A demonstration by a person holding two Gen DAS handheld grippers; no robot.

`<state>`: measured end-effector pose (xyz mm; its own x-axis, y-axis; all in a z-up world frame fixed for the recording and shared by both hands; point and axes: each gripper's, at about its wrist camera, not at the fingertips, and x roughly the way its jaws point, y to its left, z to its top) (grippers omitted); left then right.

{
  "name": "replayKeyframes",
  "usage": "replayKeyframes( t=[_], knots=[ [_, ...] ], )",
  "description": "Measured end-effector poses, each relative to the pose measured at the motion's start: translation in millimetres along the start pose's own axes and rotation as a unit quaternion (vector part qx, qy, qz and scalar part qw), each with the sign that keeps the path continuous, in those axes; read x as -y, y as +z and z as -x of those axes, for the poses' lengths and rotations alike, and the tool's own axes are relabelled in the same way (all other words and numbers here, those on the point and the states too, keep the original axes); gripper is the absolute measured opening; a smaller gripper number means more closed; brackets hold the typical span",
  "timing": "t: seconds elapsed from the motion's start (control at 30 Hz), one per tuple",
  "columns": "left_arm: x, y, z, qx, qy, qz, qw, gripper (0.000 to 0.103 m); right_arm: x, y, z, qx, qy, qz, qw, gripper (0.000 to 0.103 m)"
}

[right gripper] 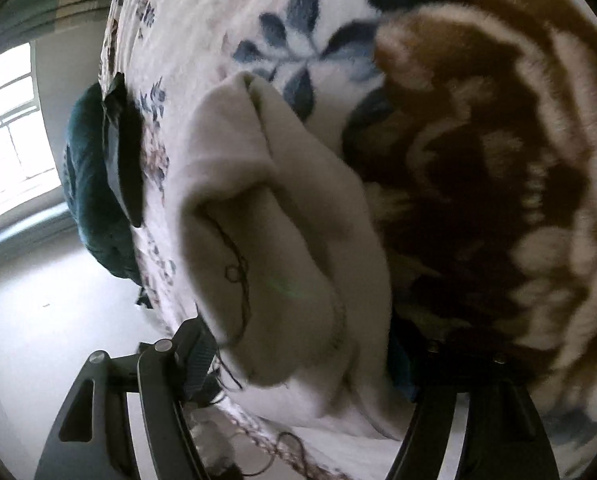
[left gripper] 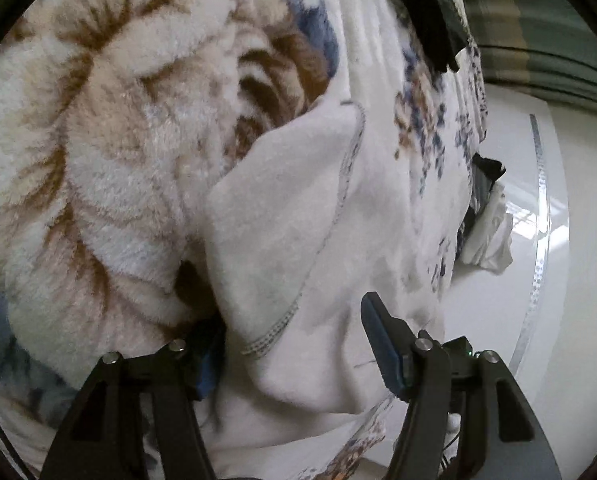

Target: Fold small clothes

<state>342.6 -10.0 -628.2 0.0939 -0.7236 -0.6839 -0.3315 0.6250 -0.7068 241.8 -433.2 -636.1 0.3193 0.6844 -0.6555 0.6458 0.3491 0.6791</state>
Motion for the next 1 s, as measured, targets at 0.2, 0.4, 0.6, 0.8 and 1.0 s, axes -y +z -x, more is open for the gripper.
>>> replayKeyframes(
  t=[0.2, 0.4, 0.6, 0.8, 1.0],
  knots=[
    [27.1, -2.6, 15.1, 0.016, 0.011, -0.038, 0.9991, 0.013, -22.9, -15.8, -12.3, 0.007, -0.020, 0.031, 0.999, 0.024],
    [61.9, 7.9, 46.2, 0.034, 0.000, -0.066, 0.9972, 0.012, -74.2, -28.5, -1.2, 0.025, -0.029, 0.075, 0.996, 0.022],
    [104.1, 56.3, 85.3, 0.067, -0.033, -0.084, 0.9936, 0.012, -146.7, -10.0, 17.3, 0.035, -0.020, 0.116, 0.992, 0.021],
    [145.3, 163.6, 119.8, 0.132, -0.038, -0.128, 0.9822, 0.012, -253.9, 45.0, -15.5, 0.047, 0.007, 0.172, 0.984, 0.021],
    [167.5, 282.2, 133.4, 0.183, -0.006, -0.176, 0.9672, 0.012, -368.1, 124.6, -99.2, 0.057, 0.031, 0.230, 0.971, 0.021]
  ],
)
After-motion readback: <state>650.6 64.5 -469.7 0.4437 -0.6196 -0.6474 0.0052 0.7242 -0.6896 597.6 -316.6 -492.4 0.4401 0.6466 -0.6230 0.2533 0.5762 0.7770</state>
